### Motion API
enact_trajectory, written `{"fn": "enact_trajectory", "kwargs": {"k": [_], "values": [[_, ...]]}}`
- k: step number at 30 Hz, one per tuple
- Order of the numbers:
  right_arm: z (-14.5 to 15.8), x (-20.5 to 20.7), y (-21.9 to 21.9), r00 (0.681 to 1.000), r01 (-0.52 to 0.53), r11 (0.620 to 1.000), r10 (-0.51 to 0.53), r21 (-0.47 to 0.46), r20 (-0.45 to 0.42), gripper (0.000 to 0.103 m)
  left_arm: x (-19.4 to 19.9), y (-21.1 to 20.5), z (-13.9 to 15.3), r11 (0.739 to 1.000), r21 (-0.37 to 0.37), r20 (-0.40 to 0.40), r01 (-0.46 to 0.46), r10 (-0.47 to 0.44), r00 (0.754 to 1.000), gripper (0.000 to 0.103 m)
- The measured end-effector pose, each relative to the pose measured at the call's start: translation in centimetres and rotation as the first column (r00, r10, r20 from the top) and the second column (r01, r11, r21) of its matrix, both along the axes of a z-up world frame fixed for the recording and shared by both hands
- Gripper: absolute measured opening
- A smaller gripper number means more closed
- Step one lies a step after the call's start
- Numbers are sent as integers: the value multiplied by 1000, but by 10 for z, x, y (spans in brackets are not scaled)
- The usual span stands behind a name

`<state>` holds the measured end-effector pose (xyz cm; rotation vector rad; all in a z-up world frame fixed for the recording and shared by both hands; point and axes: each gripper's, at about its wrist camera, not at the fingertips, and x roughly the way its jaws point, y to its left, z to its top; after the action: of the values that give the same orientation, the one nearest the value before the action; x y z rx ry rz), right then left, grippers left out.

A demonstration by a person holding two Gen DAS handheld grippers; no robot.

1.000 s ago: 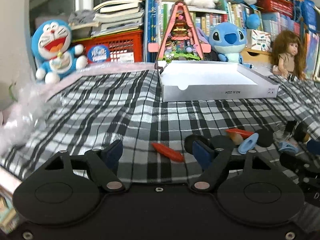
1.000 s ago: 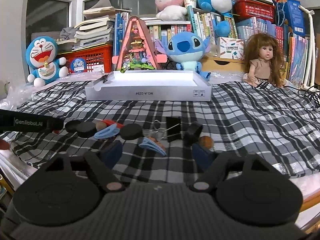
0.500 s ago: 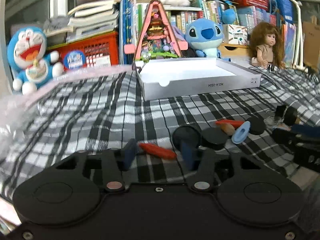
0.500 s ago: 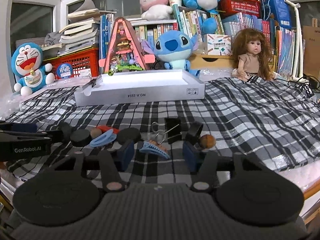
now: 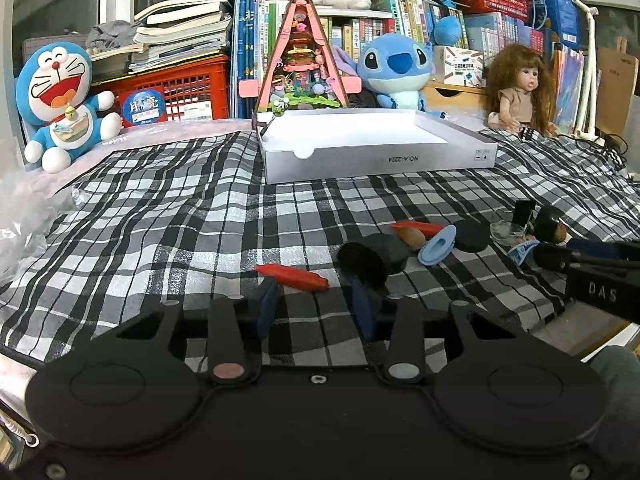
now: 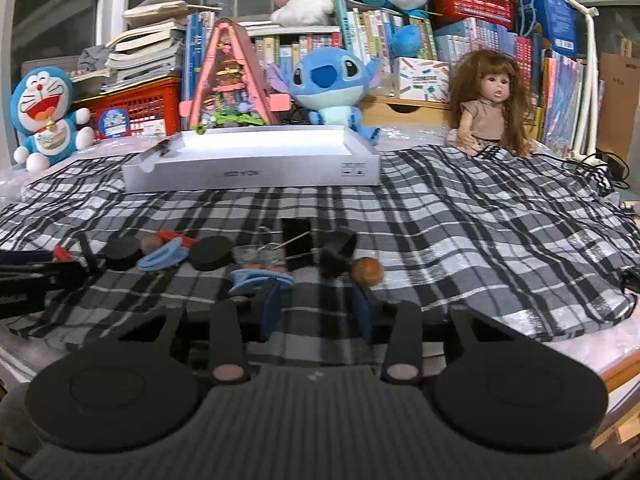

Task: Organize rigid objects
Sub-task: 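Move the left tool to the red carrot toy while the right tool approaches the blue clip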

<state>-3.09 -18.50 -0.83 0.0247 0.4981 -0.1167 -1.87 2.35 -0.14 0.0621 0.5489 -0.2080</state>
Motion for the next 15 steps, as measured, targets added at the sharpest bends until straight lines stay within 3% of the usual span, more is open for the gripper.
{"fn": "enact_trajectory", "kwargs": {"k": [7, 15], "values": [[1, 1, -9, 1000, 21, 1000, -21, 15, -4, 50, 2, -7, 0, 1000, 16, 10, 15, -15, 1000, 39], [2, -10, 2, 995, -83, 997, 82, 10, 54, 50, -3, -18, 1, 997, 70, 66, 44, -48, 997, 40]]}}
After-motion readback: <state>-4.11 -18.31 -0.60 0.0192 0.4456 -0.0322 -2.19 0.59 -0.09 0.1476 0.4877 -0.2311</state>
